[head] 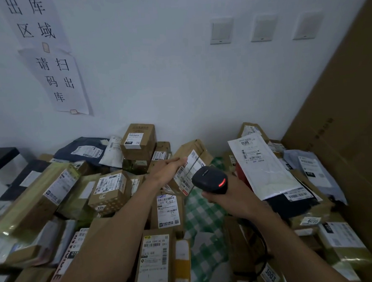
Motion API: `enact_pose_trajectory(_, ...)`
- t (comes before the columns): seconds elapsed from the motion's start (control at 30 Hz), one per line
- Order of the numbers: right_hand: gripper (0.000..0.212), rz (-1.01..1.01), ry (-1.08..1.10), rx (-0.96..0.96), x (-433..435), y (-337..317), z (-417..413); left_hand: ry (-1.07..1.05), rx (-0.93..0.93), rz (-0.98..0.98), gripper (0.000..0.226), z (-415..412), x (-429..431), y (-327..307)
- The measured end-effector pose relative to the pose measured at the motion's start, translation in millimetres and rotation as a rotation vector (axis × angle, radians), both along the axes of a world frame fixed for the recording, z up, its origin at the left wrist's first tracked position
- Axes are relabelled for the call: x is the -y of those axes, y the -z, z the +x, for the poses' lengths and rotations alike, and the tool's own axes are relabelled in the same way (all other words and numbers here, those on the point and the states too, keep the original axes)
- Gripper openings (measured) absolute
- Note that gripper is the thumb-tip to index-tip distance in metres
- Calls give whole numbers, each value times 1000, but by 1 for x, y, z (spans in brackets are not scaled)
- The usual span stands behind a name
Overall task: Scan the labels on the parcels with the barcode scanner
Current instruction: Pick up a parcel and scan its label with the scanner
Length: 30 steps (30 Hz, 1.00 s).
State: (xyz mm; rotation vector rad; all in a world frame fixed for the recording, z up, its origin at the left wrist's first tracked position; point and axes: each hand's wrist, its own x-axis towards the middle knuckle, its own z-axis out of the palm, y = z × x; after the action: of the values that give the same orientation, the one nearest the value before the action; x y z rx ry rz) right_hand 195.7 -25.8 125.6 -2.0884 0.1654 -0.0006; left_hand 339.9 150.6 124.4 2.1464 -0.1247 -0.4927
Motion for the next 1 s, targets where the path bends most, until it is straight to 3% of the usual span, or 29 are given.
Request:
enact_pose_trajectory(0.17, 30, -3, -29, -46, 3, 3, 6, -60, -13, 50, 86, 24, 3, 23)
enact_pose_trajectory(0.33, 46, 27, -58, -66, 8, 4, 11, -68, -19, 38, 94, 32, 6, 26)
enact_pose_trajectory(0.6, 43, 69, -67, -83, 16, 10, 22, -56, -27, 54, 71, 36, 14, 25)
enact_pose_trajectory(0.67, 41, 77, -67, -82, 19, 13, 25, -63, -16, 20, 73, 35, 16, 21)
enact_pose_trajectory(0.77, 40, 131, -61, -49, 25, 15, 31, -78, -14, -58, 54, 38, 14, 19)
enact_pose_trajectory(0.87, 34, 323, 64, 17, 31, 11, 47, -86, 5, -157, 52, 49, 15, 16)
enact_pose_trajectory(1.0, 20, 512, 252, 43, 36, 4, 90, -173, -70, -451, 37, 64, 20, 14)
